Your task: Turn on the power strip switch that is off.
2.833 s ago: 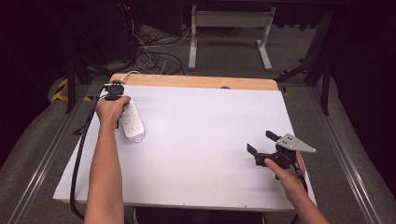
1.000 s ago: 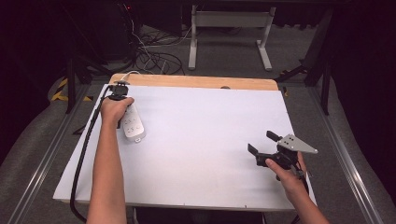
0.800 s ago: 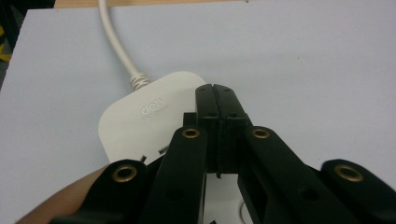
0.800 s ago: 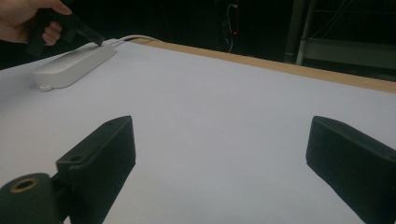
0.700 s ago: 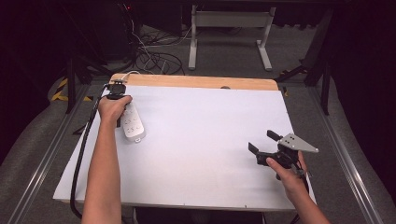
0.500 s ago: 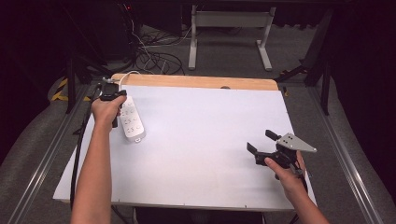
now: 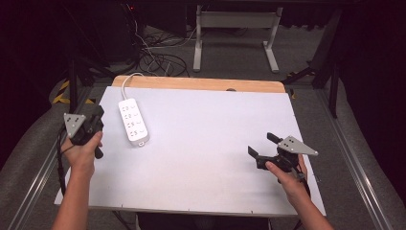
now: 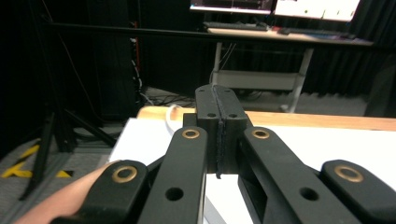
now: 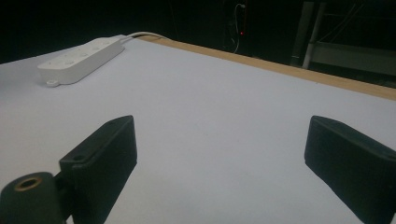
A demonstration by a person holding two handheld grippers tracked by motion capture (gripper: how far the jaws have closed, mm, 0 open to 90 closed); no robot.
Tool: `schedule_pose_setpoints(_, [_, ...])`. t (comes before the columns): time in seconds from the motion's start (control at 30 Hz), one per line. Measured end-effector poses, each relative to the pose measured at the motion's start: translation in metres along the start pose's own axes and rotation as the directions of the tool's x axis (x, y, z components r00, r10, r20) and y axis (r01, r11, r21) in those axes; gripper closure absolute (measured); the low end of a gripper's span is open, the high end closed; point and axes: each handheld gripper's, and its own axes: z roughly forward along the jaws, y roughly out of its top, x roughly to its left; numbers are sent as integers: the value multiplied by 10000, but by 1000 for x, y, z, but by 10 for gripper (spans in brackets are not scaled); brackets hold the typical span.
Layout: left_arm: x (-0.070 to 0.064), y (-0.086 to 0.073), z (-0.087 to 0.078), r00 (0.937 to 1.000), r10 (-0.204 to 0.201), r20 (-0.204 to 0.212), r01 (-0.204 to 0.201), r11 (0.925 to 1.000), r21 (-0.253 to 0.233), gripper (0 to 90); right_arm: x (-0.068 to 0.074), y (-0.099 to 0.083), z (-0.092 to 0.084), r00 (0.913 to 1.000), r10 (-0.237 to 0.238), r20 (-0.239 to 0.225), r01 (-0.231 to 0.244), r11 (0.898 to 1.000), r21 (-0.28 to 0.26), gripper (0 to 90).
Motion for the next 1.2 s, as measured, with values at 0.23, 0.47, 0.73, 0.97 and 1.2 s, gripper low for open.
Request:
schedule_pose_setpoints(0.23, [-14, -6, -17, 9994, 169, -301, -187, 9981, -593, 898, 4, 2, 5, 9995, -290, -115, 288, 9994, -180, 106])
schedule_pose_setpoints(0.47, [-19, -8, -20, 9948, 746, -691, -794, 9944, -697, 898, 4, 0, 5, 9997, -235, 69, 236, 9997, -110, 103])
schedule_pose_setpoints(0.73, [-17, -10, -18, 9890, 996, -1091, -1080, 9915, -732, 884, -1, -2, 1, 9994, -200, 294, 204, 9997, -123, 101])
schedule_pose_setpoints(0.97, [-19, -11, -17, 9908, 1183, -655, -1259, 9837, -1284, 355, -2, -2, -2, 9995, -96, 304, 101, 9998, -168, 101])
schedule_pose_setpoints(1.2, [-19, -13, -15, 9845, 1481, -944, -1608, 9763, -1449, 115, -2, -1, -2, 9995, -84, 302, 91, 9997, -210, 99])
